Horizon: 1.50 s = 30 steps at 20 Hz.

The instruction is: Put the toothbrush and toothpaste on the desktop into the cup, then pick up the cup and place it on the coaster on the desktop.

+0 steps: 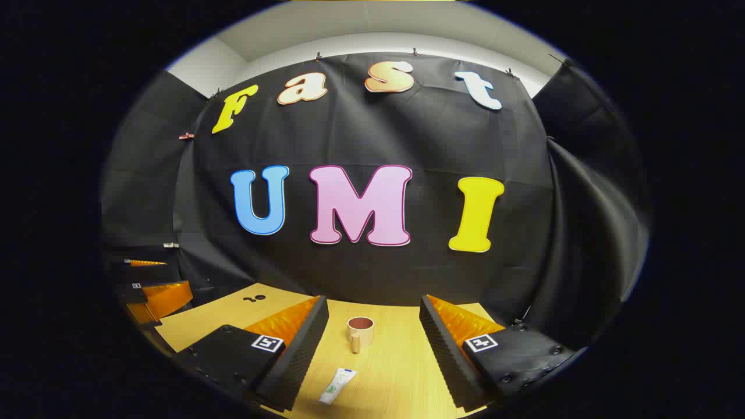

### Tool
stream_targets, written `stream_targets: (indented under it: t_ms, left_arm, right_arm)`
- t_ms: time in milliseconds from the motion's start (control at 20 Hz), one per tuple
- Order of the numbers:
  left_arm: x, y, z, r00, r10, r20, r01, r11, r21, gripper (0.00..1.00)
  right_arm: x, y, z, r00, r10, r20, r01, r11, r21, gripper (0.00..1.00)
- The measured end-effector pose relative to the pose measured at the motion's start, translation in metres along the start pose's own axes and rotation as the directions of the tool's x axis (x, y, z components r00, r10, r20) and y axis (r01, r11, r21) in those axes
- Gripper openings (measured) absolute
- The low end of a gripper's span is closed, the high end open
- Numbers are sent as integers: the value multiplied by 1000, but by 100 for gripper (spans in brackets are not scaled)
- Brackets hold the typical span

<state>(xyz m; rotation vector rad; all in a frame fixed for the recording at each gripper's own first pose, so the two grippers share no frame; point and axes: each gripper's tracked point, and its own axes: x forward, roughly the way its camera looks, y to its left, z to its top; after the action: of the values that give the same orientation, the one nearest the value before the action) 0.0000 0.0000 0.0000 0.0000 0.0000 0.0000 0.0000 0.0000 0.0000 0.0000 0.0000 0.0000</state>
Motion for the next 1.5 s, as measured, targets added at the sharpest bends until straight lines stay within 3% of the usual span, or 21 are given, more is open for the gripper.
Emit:
stream_targets:
  t_ms: [400, 1100, 1500]
  left_arm:
    - [-2, 4, -4, 1000, -1, -7, 1, 1000, -6, 97]
    - [-5, 16, -18, 998, 41, -41, -43, 997, -62, 98]
    - [-5, 29, -32, 993, 81, -80, -88, 992, -86, 98]
  right_arm:
    - [-2, 0, -3, 1000, -8, -5, 8, 1000, -7, 96]
    - [-1, 21, -14, 999, 44, -24, -45, 999, -18, 96]
    - [15, 33, -48, 989, 74, -125, -83, 994, -69, 96]
